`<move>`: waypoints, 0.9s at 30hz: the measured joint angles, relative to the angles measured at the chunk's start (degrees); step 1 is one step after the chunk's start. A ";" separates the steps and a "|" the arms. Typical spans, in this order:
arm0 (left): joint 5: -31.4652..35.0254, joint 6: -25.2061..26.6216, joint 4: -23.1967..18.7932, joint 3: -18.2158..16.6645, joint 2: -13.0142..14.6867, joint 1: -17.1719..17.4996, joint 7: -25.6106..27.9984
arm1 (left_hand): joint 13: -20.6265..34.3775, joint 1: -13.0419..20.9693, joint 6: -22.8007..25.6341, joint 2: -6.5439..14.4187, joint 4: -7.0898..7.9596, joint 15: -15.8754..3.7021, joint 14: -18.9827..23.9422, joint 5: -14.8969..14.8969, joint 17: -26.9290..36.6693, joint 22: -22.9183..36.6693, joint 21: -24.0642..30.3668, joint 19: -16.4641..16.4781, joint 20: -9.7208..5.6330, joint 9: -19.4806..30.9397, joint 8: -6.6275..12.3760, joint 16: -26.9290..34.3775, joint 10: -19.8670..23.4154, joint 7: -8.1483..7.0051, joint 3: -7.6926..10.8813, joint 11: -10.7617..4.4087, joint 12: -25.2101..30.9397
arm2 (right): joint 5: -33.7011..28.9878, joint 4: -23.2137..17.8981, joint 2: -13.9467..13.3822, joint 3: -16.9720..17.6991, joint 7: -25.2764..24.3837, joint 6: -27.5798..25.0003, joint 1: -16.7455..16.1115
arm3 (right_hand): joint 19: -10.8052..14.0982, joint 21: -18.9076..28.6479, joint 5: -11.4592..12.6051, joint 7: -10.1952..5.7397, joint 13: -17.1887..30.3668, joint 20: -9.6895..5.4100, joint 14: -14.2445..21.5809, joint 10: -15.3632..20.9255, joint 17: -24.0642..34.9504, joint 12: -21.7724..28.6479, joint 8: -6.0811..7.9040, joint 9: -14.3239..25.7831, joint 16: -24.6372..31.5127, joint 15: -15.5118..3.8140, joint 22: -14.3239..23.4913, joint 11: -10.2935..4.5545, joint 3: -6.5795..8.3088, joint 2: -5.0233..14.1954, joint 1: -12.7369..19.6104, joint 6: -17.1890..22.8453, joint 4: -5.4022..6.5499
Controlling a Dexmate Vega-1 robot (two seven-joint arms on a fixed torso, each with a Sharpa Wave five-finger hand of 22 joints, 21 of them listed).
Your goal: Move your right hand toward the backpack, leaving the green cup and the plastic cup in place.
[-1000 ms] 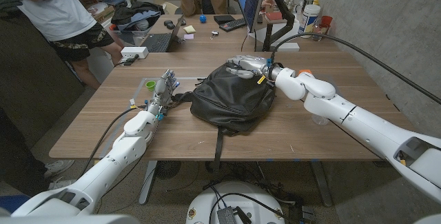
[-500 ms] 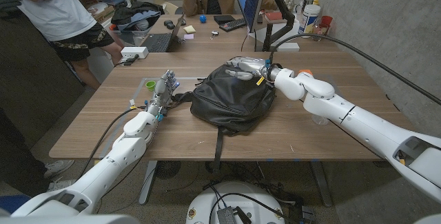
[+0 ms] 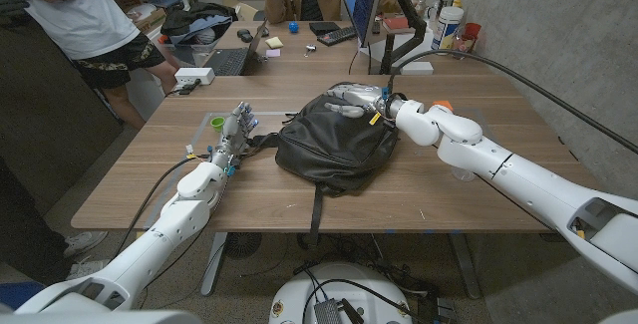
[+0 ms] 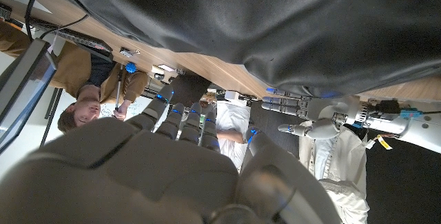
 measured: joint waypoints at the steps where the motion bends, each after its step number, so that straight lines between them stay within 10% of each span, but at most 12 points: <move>1: 0.00 0.00 -0.01 0.00 0.00 0.01 0.00 | 0.00 0.00 0.00 0.00 0.07 0.00 0.00 0.00 0.00 0.00 0.00 0.00 0.00 0.00 0.00 0.00 0.00 0.00 -0.07 0.00 0.00 | -0.02 0.00 0.00 -0.01 0.02 -0.02 0.00 | 0.00 -0.22 0.00 0.00 0.00 0.00 0.00 0.00 0.00 0.00 0.00 0.00 0.00 0.00 0.00 0.00 0.00 0.00 0.00 0.00 0.00; 27: -1.48 0.39 0.00 -0.83 2.27 0.48 -4.00 | 0.00 0.00 0.00 0.00 0.06 0.00 0.00 0.00 0.00 0.10 -0.41 0.00 0.00 0.00 0.00 0.00 0.00 0.00 -0.07 0.00 0.00 | -3.75 0.23 1.73 -2.01 1.01 -4.82 0.40 | 0.31 -0.44 0.01 -0.93 0.16 0.32 0.24 -0.20 -0.15 0.00 0.00 0.00 0.00 0.20 0.00 -0.21 -0.49 -0.14 -0.33 -0.94 0.49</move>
